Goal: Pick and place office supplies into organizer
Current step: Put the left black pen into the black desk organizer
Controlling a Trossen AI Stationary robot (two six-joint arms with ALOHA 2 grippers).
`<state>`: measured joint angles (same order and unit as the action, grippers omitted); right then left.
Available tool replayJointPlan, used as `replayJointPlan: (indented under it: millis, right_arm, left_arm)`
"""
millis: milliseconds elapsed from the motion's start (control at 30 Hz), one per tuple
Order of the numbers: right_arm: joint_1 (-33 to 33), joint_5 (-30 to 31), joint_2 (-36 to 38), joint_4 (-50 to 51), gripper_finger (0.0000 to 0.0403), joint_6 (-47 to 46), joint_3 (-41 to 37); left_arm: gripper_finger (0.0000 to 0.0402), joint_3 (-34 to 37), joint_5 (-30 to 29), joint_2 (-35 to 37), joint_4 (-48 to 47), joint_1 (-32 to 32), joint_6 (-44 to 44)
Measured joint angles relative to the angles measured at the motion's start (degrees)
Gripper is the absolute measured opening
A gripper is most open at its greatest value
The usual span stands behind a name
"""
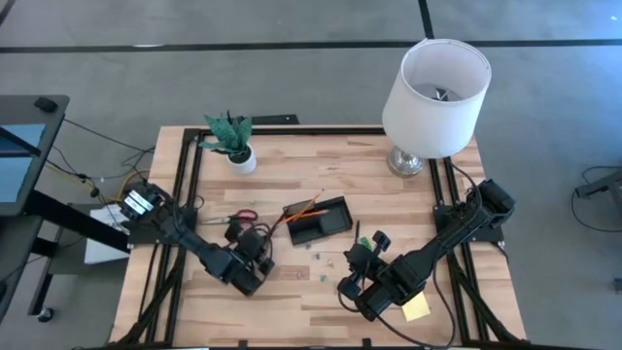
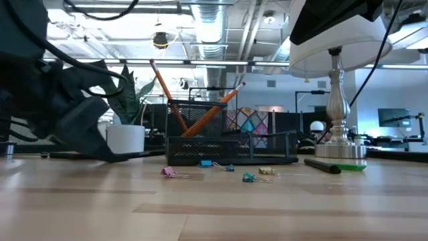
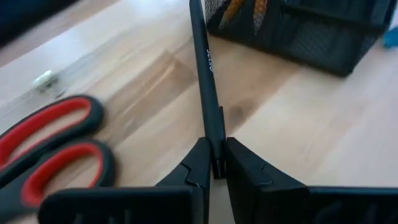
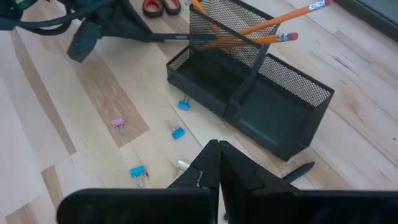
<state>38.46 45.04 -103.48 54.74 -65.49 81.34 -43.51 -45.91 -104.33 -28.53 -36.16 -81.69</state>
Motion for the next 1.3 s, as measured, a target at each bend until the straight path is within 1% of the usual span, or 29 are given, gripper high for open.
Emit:
replayJointPlan:
  millis: [233,367,500,633,767,833,933,1033,1167,1300]
  right_arm:
    - [0.0,0.0,0.0,0.0,0.0000,0.0,0.0]
    - [0.0,0.0,0.0,0.0,0.0000,0.0,0.0]
    - [0.0,0.0,0.0,0.0,0.0000,0.0,0.0]
    - [0.0,0.0,0.0,0.0,0.0000,0.0,0.0]
    - [0.0,0.0,0.0,0.0,0.0000,0.0,0.0]
    - [0.0,0.0,0.0,0.0,0.0000,0.0,0.0]
    - [0.1,0.0,0.0,0.0,0.0000,0.0,0.0]
    - [0.1,-0.1,0.0,0.0,0.0000,0.1,0.0]
    - [0.1,-0.1,0.0,0.0,0.0000,0.1,0.0]
    - [0.1,-0.1,0.0,0.0,0.0000,0.1,0.0]
  left_arm:
    - [0.0016,-8.8,9.9,-0.4,-26.5,-0.1,-9.2]
    - [0.0015,-13.2,10.2,-0.3,-36.9,-1.1,-11.4]
    - [0.0015,-18.4,9.8,0.2,-42.9,-2.4,-10.9]
    - [0.0015,-24.4,12.0,1.1,-49.5,-3.5,-8.8]
    - [0.0015,-31.2,15.0,2.0,-61.3,-5.1,-7.6]
    - [0.0015,-33.9,14.8,3.5,-61.6,-5.6,-5.4]
    - [0.0015,-36.5,12.4,7.3,-60.4,-6.3,1.2]
    - [0.0015,-40.0,10.3,9.0,-61.5,-6.3,3.3]
    - [0.0015,-43.1,10.1,11.5,-61.6,-5.4,10.5]
    - [0.0015,-45.7,10.7,11.9,-61.4,-3.0,17.4]
